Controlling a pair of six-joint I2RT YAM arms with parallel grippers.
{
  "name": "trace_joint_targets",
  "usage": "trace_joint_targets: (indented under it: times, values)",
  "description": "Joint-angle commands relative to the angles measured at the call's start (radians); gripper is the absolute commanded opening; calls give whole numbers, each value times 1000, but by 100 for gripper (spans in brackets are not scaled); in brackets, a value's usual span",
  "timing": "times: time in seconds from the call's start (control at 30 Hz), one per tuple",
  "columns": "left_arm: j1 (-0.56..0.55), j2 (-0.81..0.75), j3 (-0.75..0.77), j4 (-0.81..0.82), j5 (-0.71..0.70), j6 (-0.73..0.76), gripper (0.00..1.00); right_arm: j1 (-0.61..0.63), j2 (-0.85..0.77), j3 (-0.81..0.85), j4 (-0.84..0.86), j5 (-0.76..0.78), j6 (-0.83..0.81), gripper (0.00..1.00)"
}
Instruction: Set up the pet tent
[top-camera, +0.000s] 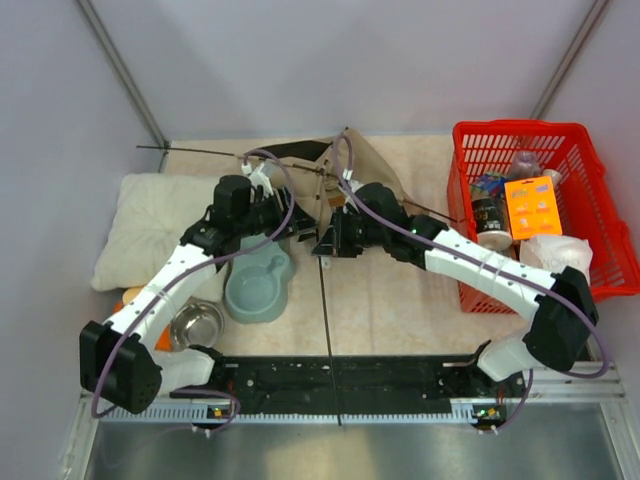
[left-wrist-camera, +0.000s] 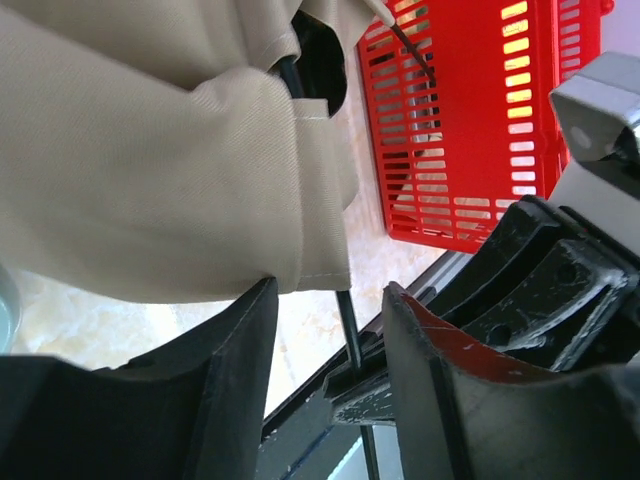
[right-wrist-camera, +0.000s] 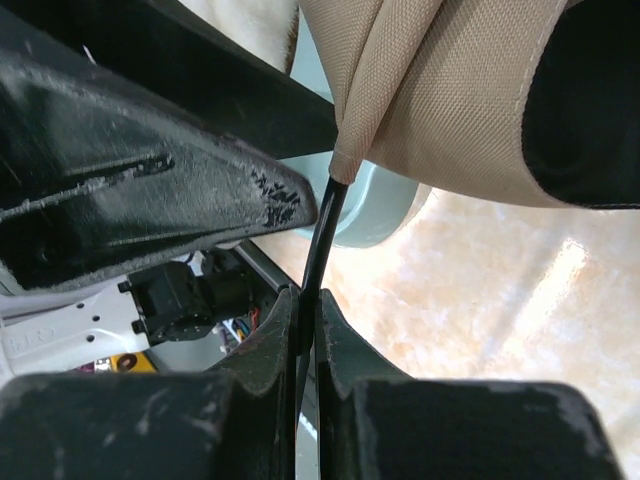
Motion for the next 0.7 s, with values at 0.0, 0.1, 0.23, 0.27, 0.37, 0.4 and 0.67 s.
trace_joint_targets:
  times: [0.0,0.1,0.23,0.27,0.37,0.4,0.67]
  values:
    - [-10,50,54,110,63,-64,47,-29,-46,-6,124,27,-56,0]
    - [-16,82,65,101,77,-70,42,-29,-47,-14,138,28,-56,0]
    - [-28,107,85,58,74,-55,40,-27,-46,-13,150,35,-59,0]
    - [-28,112,89,49,69,-50,40,-29,-46,-14,150,35,-59,0]
    - [-31,127,106,41,71,-49,22,-29,-44,-14,150,36,-62,0]
    - [-33,132,112,40,71,-50,14,-27,-43,-17,152,38,-59,0]
    - [-34,136,166,49,2,-92,0,-26,-81,-40,112,58,-47,33]
